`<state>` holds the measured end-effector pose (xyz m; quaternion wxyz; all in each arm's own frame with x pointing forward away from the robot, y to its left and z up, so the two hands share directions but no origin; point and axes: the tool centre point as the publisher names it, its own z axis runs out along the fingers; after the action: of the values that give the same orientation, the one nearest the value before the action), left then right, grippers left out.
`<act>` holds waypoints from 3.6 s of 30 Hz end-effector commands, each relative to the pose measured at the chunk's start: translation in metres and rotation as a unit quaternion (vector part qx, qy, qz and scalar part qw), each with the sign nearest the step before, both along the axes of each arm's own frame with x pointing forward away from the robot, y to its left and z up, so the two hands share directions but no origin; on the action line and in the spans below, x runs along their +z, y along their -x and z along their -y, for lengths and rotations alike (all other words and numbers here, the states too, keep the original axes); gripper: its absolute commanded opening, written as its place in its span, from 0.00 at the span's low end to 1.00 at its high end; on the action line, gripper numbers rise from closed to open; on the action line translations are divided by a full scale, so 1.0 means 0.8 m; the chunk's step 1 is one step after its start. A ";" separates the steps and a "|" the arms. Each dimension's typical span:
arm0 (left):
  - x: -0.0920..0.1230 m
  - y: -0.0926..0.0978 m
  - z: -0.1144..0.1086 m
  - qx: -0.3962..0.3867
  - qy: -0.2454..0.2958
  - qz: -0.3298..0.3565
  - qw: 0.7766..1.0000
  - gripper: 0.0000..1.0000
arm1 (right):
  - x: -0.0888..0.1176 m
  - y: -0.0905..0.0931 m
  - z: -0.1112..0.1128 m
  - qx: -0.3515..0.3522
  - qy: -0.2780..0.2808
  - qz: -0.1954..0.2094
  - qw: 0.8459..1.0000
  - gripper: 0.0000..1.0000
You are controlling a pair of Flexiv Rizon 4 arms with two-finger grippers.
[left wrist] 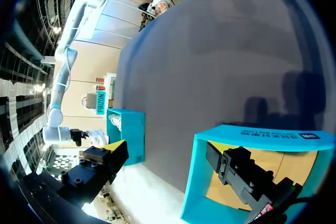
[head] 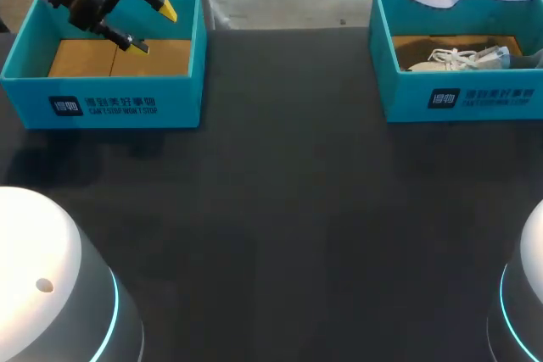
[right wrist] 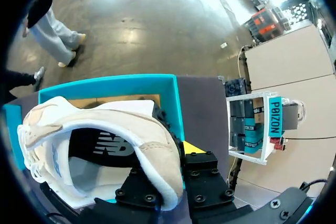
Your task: Take the shoe out of the shoebox, open the shoe tongue, remove and reinsert the insole, then place the shoe into the shoebox
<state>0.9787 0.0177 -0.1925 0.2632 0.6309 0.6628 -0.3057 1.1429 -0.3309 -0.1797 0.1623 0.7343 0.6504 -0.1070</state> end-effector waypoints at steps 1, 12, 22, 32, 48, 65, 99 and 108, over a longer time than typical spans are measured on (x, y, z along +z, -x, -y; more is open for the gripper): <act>0.001 0.000 0.000 0.000 -0.002 0.000 1.000 1.00 | -0.002 0.011 -0.001 0.001 -0.001 0.003 1.000 0.00; 0.001 0.000 0.000 0.000 -0.002 0.000 1.000 1.00 | -0.016 0.037 -0.004 -0.010 0.003 -0.005 1.000 0.00; 0.001 0.000 0.000 0.000 -0.002 0.000 1.000 1.00 | -0.036 0.060 -0.007 -0.015 0.009 -0.009 1.000 0.00; 0.001 0.000 0.000 0.000 -0.002 0.000 1.000 1.00 | -0.057 0.086 0.004 -0.025 0.019 -0.019 0.999 0.00; 0.001 0.000 0.000 0.000 -0.002 0.000 1.000 1.00 | -0.075 0.091 0.013 -0.021 0.038 -0.026 0.999 0.00; 0.001 0.000 0.000 0.000 -0.002 0.000 1.000 1.00 | -0.088 0.092 0.016 -0.024 0.040 -0.037 0.998 0.00; 0.001 0.000 0.000 0.000 -0.002 0.000 1.000 1.00 | -0.027 0.064 0.025 -0.011 0.075 -0.003 0.997 0.00; 0.001 0.000 0.000 0.000 -0.002 0.000 1.000 1.00 | -0.021 0.052 0.025 -0.002 0.072 0.007 0.997 0.00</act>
<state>0.9787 0.0178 -0.1926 0.2632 0.6309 0.6628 -0.3057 1.0984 -0.3495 -0.1996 0.2221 0.7228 0.6370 -0.1500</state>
